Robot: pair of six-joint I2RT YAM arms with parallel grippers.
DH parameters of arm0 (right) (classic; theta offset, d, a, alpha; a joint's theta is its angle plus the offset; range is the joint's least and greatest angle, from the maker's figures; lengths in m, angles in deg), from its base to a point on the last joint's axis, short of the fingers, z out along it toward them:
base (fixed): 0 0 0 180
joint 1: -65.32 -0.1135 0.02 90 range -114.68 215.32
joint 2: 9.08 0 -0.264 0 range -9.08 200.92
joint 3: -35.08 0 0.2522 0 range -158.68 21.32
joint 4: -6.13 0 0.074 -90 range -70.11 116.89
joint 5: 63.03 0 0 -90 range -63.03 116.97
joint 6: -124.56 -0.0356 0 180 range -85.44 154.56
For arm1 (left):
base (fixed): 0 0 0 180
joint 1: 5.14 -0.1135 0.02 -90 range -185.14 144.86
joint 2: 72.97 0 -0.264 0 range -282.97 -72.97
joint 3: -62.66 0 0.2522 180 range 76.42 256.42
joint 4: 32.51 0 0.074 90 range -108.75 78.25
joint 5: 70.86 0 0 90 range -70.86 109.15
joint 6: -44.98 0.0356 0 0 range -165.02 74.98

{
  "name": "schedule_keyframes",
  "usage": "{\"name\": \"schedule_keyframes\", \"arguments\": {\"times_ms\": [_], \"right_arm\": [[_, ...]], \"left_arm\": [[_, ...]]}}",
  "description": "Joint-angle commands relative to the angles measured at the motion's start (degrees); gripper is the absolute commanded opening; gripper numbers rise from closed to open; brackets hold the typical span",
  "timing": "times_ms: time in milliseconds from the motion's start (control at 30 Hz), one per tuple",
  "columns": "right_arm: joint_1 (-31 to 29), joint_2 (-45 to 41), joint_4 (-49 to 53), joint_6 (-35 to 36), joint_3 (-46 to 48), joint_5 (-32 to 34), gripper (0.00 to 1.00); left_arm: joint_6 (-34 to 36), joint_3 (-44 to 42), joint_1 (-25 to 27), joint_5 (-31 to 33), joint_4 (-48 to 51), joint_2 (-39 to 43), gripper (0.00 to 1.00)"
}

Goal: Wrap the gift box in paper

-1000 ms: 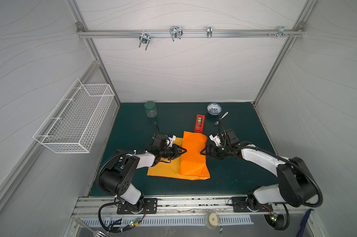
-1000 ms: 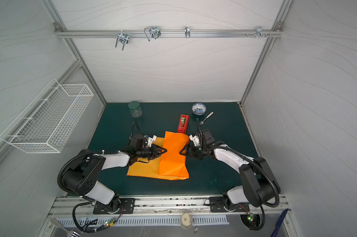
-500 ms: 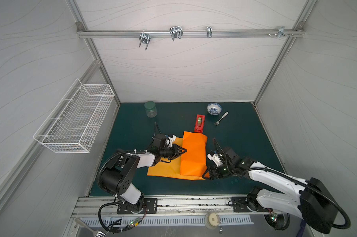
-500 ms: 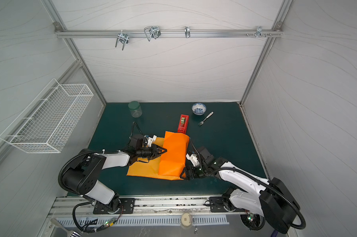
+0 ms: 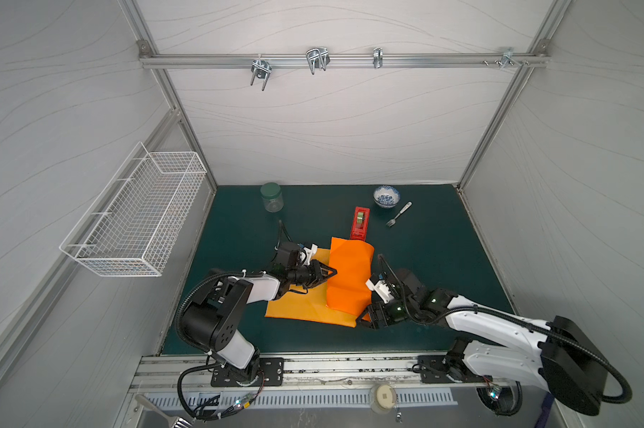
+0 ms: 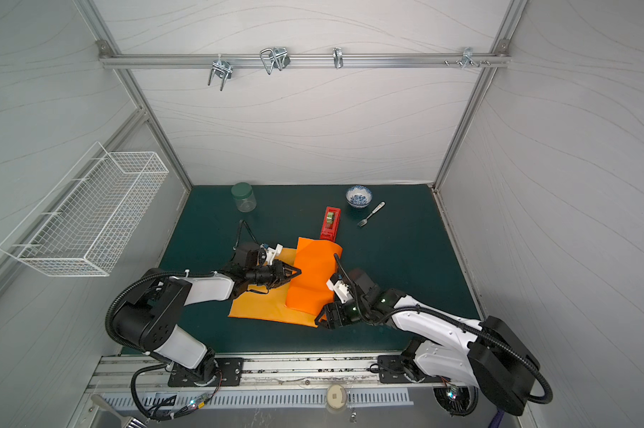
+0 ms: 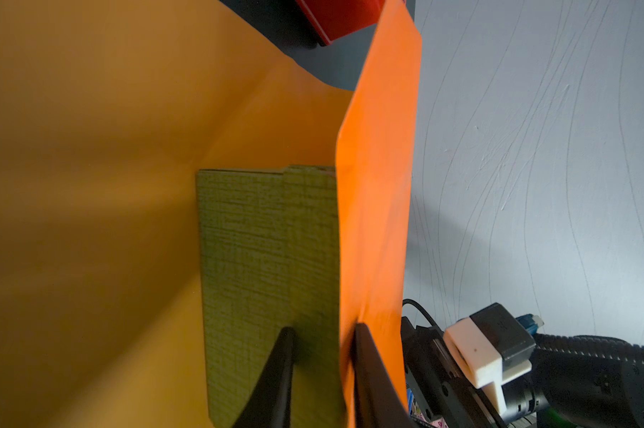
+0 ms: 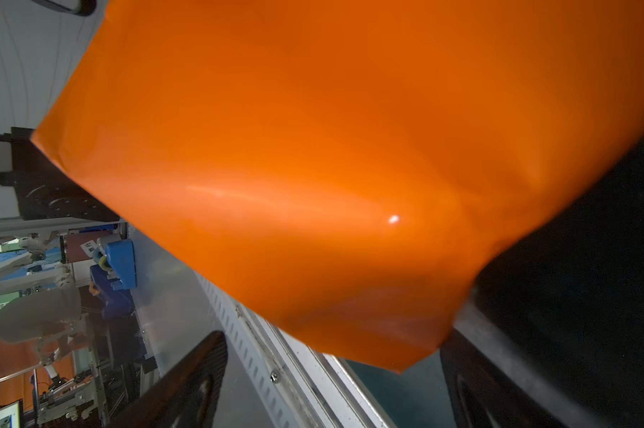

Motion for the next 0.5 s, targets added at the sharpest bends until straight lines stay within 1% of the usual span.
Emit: {"name": "schedule_keyframes", "arguments": {"times_ms": [0, 300, 467], "right_arm": [[-0.9, -1.4, -2.9, -2.2, -0.3, -2.2, 0.91], [-1.7, -2.0, -8.4, -3.1, -0.7, -1.4, 0.91], [-2.8, -5.5, -9.4, -2.1, 0.4, 1.1, 0.91]], "left_arm": [[0.4, -2.4, -0.1, 7.1, 12.0, -3.9, 0.06], [0.6, -2.6, -0.1, 7.1, 11.9, -4.0, 0.06], [0.5, -2.5, -0.1, 7.1, 11.8, -4.1, 0.06]]}}
